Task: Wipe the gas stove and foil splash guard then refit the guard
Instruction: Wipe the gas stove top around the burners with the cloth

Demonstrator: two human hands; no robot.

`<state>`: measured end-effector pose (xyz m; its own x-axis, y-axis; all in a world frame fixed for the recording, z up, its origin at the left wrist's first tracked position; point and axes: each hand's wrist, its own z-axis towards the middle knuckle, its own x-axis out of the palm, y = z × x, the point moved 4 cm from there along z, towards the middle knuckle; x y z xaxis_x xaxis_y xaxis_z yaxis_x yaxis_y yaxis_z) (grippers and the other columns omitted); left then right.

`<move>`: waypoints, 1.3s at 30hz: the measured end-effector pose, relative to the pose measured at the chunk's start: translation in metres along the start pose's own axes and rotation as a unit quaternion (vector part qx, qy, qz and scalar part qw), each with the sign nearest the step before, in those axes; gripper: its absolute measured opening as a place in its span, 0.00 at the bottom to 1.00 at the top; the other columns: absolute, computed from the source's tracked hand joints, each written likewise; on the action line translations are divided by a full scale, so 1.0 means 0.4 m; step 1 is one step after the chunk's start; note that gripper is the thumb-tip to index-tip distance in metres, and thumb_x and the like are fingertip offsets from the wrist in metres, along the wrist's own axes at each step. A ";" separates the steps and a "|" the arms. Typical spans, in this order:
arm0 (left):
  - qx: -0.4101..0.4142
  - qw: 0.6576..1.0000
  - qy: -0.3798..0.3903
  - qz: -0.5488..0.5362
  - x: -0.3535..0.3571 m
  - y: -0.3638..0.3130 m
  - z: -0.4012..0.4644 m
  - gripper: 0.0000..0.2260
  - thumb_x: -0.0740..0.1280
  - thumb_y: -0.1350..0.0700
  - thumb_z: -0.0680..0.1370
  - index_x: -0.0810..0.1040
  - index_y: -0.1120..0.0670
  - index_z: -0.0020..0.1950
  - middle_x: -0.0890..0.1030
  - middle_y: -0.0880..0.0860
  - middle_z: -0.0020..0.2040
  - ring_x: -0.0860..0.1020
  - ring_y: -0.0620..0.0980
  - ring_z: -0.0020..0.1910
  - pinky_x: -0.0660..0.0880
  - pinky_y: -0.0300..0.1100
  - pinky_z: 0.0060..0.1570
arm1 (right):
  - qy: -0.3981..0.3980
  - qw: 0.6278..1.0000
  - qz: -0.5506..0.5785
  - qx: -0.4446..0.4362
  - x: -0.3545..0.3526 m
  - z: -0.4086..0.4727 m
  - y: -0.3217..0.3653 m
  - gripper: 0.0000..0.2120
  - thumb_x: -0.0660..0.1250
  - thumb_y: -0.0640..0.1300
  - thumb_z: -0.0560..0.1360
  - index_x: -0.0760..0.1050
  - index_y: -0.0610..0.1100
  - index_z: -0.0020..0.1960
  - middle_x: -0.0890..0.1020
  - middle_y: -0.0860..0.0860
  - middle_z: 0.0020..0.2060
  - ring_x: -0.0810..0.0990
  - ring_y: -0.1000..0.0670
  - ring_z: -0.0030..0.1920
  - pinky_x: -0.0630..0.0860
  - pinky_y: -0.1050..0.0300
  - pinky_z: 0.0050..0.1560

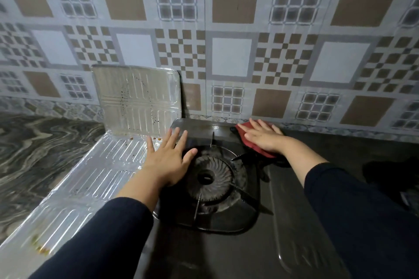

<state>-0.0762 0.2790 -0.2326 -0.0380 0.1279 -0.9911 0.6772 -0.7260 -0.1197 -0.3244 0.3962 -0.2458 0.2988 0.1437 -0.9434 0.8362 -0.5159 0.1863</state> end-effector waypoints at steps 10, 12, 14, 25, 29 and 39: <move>0.000 0.999 -0.033 -0.014 0.014 -0.002 0.011 0.31 0.44 0.38 0.79 0.41 0.50 0.78 0.39 0.50 0.79 0.36 0.47 0.77 0.31 0.63 0.70 | 0.117 0.987 0.022 -0.103 -0.041 0.160 0.183 0.25 0.50 0.58 0.81 0.45 0.61 0.75 0.44 0.49 0.78 0.43 0.46 0.78 0.40 0.47 0.74; 0.001 0.999 -0.032 -0.010 0.012 -0.004 0.010 0.31 0.44 0.38 0.79 0.41 0.50 0.78 0.38 0.50 0.79 0.35 0.48 0.77 0.30 0.63 0.70 | 0.128 0.983 0.016 -0.129 -0.041 0.191 0.239 0.26 0.50 0.58 0.81 0.44 0.61 0.76 0.46 0.49 0.78 0.45 0.47 0.78 0.42 0.48 0.74; 0.001 0.999 -0.033 -0.008 0.011 -0.005 0.010 0.31 0.43 0.38 0.80 0.40 0.51 0.78 0.38 0.50 0.79 0.35 0.48 0.77 0.29 0.63 0.69 | 0.135 0.979 0.014 -0.152 -0.042 0.216 0.297 0.26 0.50 0.56 0.81 0.45 0.58 0.76 0.49 0.49 0.78 0.47 0.48 0.78 0.44 0.50 0.74; -0.001 0.999 -0.039 -0.016 0.014 -0.007 0.011 0.30 0.44 0.40 0.80 0.44 0.51 0.78 0.42 0.50 0.80 0.38 0.46 0.77 0.30 0.61 0.69 | 0.138 0.976 -0.010 -0.170 -0.036 0.230 0.389 0.31 0.55 0.61 0.78 0.45 0.58 0.76 0.49 0.49 0.78 0.49 0.47 0.77 0.47 0.47 0.76; -0.002 0.999 -0.044 -0.016 0.009 -0.010 0.009 0.29 0.44 0.40 0.80 0.44 0.51 0.78 0.43 0.49 0.80 0.38 0.45 0.77 0.30 0.61 0.70 | 0.161 0.979 0.042 -0.122 -0.062 0.174 0.285 0.30 0.56 0.57 0.79 0.46 0.59 0.76 0.50 0.52 0.78 0.50 0.47 0.77 0.48 0.49 0.74; 0.010 0.999 -0.038 -0.018 0.010 -0.015 0.007 0.31 0.44 0.38 0.80 0.48 0.52 0.79 0.45 0.50 0.80 0.39 0.47 0.78 0.33 0.63 0.70 | -0.020 1.000 -0.001 0.023 -0.008 -0.002 0.019 0.22 0.43 0.61 0.80 0.47 0.67 0.74 0.45 0.55 0.78 0.42 0.48 0.78 0.40 0.41 0.74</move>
<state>-0.0823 0.2819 -0.2360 -0.1171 0.1032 -0.9877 0.6602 -0.7349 -0.1550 -0.3187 0.3925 -0.2413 0.2775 0.1126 -0.9541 0.8145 -0.5542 0.1715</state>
